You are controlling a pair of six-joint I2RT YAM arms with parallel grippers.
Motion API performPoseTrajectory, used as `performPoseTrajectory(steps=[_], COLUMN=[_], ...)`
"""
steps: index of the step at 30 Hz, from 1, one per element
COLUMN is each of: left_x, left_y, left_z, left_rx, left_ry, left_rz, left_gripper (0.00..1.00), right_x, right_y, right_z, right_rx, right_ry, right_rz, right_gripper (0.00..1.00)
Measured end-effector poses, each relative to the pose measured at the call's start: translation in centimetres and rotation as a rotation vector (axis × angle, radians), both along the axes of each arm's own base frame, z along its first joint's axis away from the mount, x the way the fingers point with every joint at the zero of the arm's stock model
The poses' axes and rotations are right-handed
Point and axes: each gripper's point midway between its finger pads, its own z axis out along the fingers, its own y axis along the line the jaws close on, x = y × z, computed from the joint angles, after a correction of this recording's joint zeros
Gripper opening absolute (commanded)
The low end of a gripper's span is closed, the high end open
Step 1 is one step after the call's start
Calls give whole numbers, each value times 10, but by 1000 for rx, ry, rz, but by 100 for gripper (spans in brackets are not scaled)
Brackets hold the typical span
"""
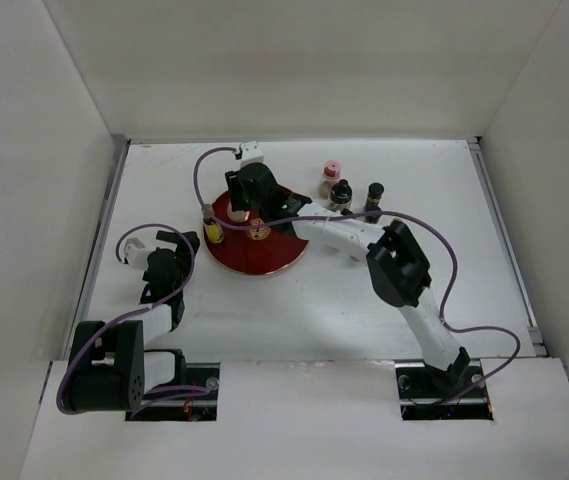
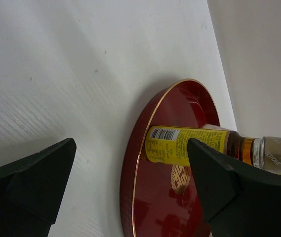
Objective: Organize the condiment bottles
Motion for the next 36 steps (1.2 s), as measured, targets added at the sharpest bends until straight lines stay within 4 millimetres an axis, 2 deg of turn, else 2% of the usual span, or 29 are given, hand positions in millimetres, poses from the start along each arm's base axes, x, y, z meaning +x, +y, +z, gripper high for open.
performPoseTrajectory(steps=[6,10,15,19,22,25,27,29,31,34,36], left_x=[1,1,1,1,1,1,1,1,1,2,2], left_y=[-2,-2,-3,-4,-4,-4,-4,-5,-5,-5,-5], left_z=[-3,-3,-3,-3,-3,-3,-2,-2,-2,-2,-2], left_rx=[-7,-11,-14,-17,-17,-17,-18,-18,-18,-18,-18], left_ry=[6,4,4,3,3,2,2,1,0,-1,-1], left_rz=[-6,-9,-14,-17,-17,-18,-18,-19,-19,-20,-20], left_gripper=[100,100,100,100,100,100,100,100,100,100,100], right_x=[17,23,21,17,13,4,-5,-16,-28,-42,-50], right_y=[21,30,35,43,39,28,16,1,-18,-52,-83], right_z=[-12,-16,-21,-19,-33,-50,-50,-36,-4,62,104], right_rx=[26,44,53,78,71,46,37,43,82,176,250], right_ry=[-18,-25,-18,-33,-20,10,23,21,-11,-98,-164], right_rz=[2,1,3,13,10,4,-1,-8,-21,-45,-73], right_gripper=[50,61,73,77,78,78,78,78,74,52,39])
